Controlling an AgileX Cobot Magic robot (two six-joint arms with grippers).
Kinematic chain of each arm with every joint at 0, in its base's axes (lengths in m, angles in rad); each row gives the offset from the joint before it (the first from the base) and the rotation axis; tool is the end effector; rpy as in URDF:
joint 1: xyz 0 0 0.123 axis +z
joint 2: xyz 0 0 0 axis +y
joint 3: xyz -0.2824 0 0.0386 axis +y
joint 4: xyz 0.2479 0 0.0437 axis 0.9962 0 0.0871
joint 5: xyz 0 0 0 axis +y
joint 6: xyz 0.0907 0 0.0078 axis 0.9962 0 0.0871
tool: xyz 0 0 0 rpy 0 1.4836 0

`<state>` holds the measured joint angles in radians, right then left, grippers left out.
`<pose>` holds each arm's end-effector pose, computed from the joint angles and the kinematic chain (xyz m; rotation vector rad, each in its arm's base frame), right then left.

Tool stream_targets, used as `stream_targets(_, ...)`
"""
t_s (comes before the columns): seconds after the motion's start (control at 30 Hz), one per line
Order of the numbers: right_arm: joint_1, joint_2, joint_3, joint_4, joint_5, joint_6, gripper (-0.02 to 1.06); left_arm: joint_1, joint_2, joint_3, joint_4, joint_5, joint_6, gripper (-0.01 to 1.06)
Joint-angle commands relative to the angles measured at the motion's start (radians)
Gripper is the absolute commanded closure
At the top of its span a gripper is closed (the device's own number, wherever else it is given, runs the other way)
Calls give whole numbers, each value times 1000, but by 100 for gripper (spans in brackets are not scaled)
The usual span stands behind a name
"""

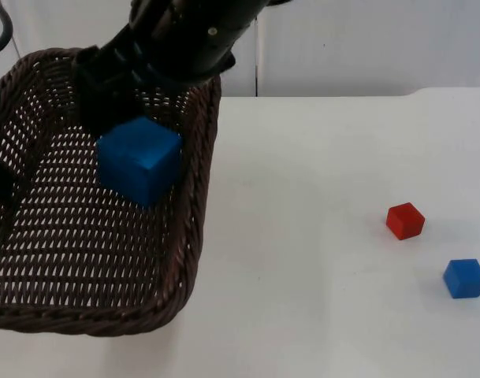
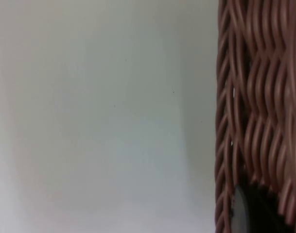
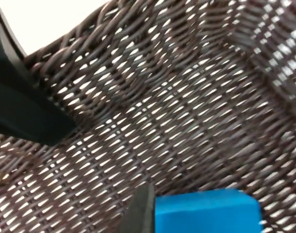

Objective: Pick up the basket with the left hand and place the largest block into the basket with the right hand.

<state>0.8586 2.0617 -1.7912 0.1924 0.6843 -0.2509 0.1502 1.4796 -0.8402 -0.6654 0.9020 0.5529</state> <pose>0.3032 0.3680 0.2612 -1.1947 2.1744 0.4810 0.2599 -0.0053 0.2174 0.0152 2.7732 -0.6696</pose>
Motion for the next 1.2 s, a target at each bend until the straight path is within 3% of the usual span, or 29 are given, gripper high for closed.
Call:
stream_targets(0.0, 3, -32, -6, -33, 4, -8, 22, 0, -13, -3, -29, 8, 1, 105)
stream_targets(0.33, 1, -161, -6, -86, 142, -8, 22, 0, -13, -3, -23, 8, 1, 105)
stream_targets(0.63, 1, -306, 41, -68, 215, 4, 22, 0, -13, -3, -17, 8, 1, 105)
stream_targets(0.9, 1, -486, 301, -68, 79, 28, 22, 0, -13, -3, -16, 6, 1, 105)
stream_targets(1.17, 1, -565, 449, -68, -18, 30, 22, 0, -13, -3, -14, 6, 1, 105)
